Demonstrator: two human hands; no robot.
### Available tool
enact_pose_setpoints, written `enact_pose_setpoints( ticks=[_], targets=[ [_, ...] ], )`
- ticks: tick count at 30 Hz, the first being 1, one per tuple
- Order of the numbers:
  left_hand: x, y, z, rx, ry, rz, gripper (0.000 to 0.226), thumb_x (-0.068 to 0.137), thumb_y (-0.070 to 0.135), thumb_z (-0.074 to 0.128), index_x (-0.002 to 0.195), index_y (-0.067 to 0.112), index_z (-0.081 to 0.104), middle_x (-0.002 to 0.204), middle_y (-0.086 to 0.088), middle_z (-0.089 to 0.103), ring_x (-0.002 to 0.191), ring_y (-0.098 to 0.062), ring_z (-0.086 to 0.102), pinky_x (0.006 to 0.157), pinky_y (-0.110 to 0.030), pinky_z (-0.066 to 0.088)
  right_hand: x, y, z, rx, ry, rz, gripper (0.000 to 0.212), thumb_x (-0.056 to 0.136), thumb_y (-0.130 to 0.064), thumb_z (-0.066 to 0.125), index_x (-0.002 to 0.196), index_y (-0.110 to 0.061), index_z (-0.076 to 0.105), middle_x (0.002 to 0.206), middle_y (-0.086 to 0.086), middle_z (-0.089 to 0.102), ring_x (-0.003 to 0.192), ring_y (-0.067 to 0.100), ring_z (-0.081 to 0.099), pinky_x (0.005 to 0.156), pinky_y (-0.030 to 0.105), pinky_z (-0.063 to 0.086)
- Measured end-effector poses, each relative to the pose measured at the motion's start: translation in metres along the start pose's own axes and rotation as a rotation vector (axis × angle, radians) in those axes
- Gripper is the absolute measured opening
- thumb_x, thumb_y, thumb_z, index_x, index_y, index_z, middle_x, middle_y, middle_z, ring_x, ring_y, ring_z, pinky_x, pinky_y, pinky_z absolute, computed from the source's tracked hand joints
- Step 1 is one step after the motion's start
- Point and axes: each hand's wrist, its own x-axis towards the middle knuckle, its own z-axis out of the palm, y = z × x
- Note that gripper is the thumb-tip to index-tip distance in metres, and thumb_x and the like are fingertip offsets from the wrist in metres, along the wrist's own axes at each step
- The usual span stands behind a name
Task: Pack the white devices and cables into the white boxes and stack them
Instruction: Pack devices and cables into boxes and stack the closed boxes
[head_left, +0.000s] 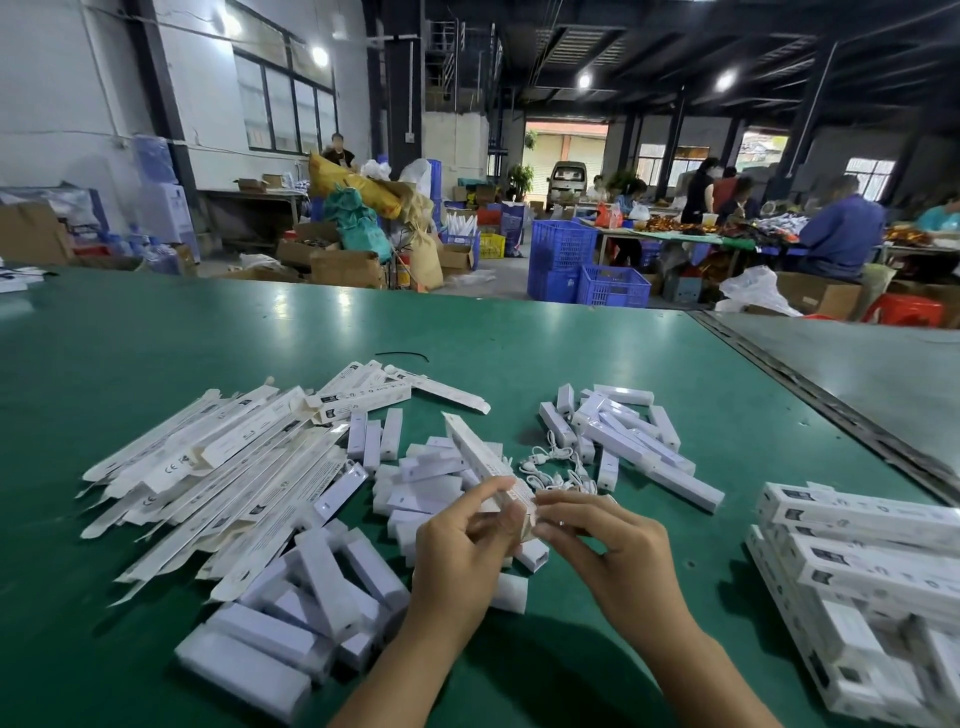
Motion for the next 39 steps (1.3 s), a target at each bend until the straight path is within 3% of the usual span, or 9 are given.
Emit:
enact_pose_setpoints(
  ticks=[3, 5, 9, 13, 18, 23, 29, 35, 39],
  targets=[
    [0.0, 0.001, -0.001, -0.028, 0.035, -0.014, 0.034, 0.08, 0.053, 0.067, 0.109, 0.036, 0.068, 0.078, -0.002, 0.078, 0.077, -0.019, 0.076, 0.066, -0.026, 0.06, 0.0, 0.0, -0.001, -0.028, 0.001, -0.02, 0.011, 0.077, -0.007, 0.077, 0.088, -0.006, 0.079, 0.102, -0.001, 0.074, 0.092, 0.003, 0.07, 0.083, 0.023, 0.057],
    [0.0, 0.001, -0.002, -0.009, 0.028, -0.013, 0.04, 0.078, 0.053, 0.067, 0.112, 0.034, 0.068, 0.079, 0.0, 0.078, 0.078, -0.017, 0.076, 0.066, -0.024, 0.06, 0.001, -0.001, -0.002, -0.04, -0.013, -0.035, 0.01, 0.078, -0.007, 0.076, 0.087, -0.006, 0.079, 0.102, -0.001, 0.074, 0.091, 0.003, 0.07, 0.083, 0.022, 0.056],
    [-0.001, -0.002, -0.005, 0.067, -0.017, 0.008, 0.038, 0.078, 0.06, 0.066, 0.111, 0.041, 0.068, 0.083, 0.004, 0.078, 0.081, -0.018, 0.076, 0.076, -0.039, 0.062, 0.003, -0.002, -0.005, -0.054, -0.032, -0.071, 0.011, 0.08, -0.014, 0.072, 0.085, -0.006, 0.08, 0.096, 0.001, 0.074, 0.085, 0.006, 0.071, 0.081, 0.022, 0.056],
    [-0.002, 0.001, -0.007, 0.128, -0.068, 0.034, 0.07, 0.072, 0.084, 0.056, 0.12, 0.036, 0.068, 0.088, 0.014, 0.077, 0.084, -0.012, 0.074, 0.078, -0.041, 0.061, 0.003, -0.001, -0.006, -0.028, -0.034, -0.062, 0.005, 0.077, -0.012, 0.078, 0.078, -0.007, 0.078, 0.087, -0.002, 0.073, 0.079, 0.005, 0.07, 0.073, 0.025, 0.057],
    [-0.001, 0.005, -0.01, 0.152, -0.167, 0.041, 0.039, 0.077, 0.081, 0.055, 0.109, 0.061, 0.065, 0.093, -0.007, 0.076, 0.091, -0.032, 0.071, 0.082, -0.053, 0.058, 0.002, -0.001, -0.004, 0.129, 0.029, 0.116, 0.016, 0.068, -0.017, 0.084, 0.079, -0.013, 0.072, 0.074, -0.01, 0.07, 0.064, 0.012, 0.064, 0.061, 0.029, 0.054],
    [0.002, 0.005, -0.012, 0.111, -0.215, 0.013, 0.042, 0.07, 0.077, 0.067, 0.108, 0.059, 0.068, 0.092, -0.009, 0.075, 0.094, -0.028, 0.071, 0.087, -0.047, 0.058, 0.001, -0.002, 0.001, 0.198, -0.027, 0.121, 0.01, 0.073, -0.021, 0.081, 0.081, -0.021, 0.074, 0.078, -0.01, 0.067, 0.065, 0.013, 0.063, 0.061, 0.03, 0.053],
    [0.003, 0.006, -0.009, 0.005, -0.153, 0.006, 0.044, 0.077, 0.07, 0.066, 0.11, 0.041, 0.071, 0.105, 0.011, 0.076, 0.091, -0.014, 0.075, 0.073, -0.025, 0.06, -0.001, -0.001, 0.002, 0.259, -0.088, 0.23, 0.015, 0.085, -0.026, 0.072, 0.094, -0.016, 0.078, 0.101, -0.011, 0.069, 0.089, 0.013, 0.069, 0.075, 0.023, 0.055],
    [0.0, 0.004, -0.007, 0.047, -0.171, 0.005, 0.048, 0.077, 0.077, 0.06, 0.114, 0.048, 0.068, 0.11, 0.014, 0.074, 0.093, -0.013, 0.074, 0.085, -0.041, 0.06, -0.002, -0.002, 0.004, 0.334, -0.044, 0.332, 0.008, 0.08, -0.02, 0.074, 0.086, -0.018, 0.079, 0.098, -0.006, 0.072, 0.084, 0.016, 0.071, 0.07, 0.024, 0.056],
    [-0.001, 0.003, -0.01, 0.013, -0.227, -0.033, 0.051, 0.078, 0.07, 0.068, 0.123, 0.046, 0.065, 0.11, 0.008, 0.075, 0.102, -0.016, 0.072, 0.093, -0.043, 0.056, 0.0, -0.003, 0.001, 0.262, -0.003, 0.252, 0.005, 0.08, -0.018, 0.073, 0.083, -0.018, 0.077, 0.093, -0.011, 0.072, 0.086, 0.01, 0.071, 0.073, 0.018, 0.054]
  ],
)
